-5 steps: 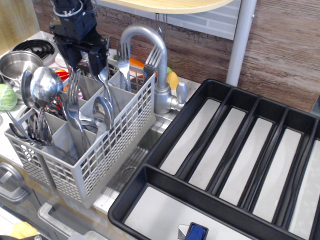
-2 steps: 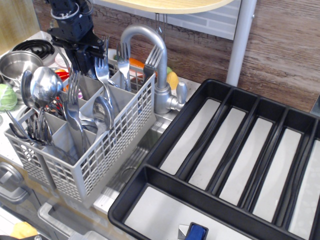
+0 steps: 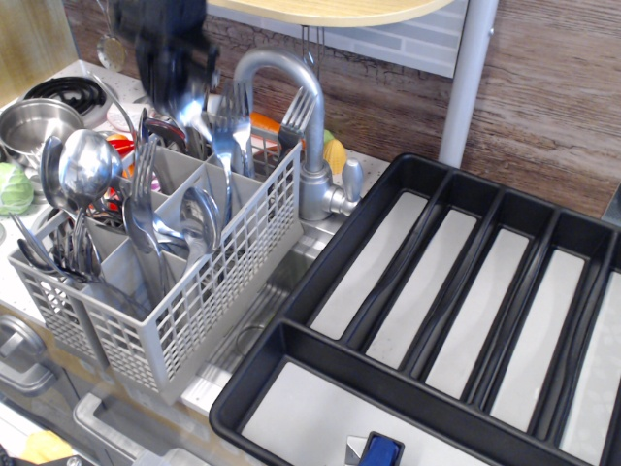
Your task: Put big spoon from basket to tray
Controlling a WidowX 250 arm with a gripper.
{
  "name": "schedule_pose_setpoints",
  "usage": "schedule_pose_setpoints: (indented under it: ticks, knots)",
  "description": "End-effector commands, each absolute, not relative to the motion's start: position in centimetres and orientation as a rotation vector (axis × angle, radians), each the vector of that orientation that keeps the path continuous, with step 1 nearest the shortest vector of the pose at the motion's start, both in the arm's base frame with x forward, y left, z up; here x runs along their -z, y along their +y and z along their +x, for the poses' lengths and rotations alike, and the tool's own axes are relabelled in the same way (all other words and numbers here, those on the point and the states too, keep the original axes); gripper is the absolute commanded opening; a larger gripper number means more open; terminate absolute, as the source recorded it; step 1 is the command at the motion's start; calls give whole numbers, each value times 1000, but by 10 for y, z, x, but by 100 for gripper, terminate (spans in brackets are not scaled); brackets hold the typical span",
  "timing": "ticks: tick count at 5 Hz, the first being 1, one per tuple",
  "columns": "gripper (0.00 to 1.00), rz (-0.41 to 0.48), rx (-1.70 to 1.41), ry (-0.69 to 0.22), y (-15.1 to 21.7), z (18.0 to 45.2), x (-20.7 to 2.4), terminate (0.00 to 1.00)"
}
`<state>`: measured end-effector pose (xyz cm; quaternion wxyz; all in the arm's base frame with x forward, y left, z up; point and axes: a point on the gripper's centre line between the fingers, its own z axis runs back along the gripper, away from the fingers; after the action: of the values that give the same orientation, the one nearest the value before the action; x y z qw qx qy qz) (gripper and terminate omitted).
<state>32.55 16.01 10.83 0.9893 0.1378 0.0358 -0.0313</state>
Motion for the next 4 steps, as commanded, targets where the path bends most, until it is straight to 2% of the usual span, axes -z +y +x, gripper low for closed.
schedule_pose_setpoints:
  ticks: [1, 2, 3, 4]
  knots:
    - [0, 431, 144, 241, 152, 316, -201, 0]
    - [0, 500, 124, 284, 135, 312, -229, 0]
    - [0, 420, 165, 375, 105, 315, -260, 0]
    - [0, 225, 118, 316, 79, 316, -243, 0]
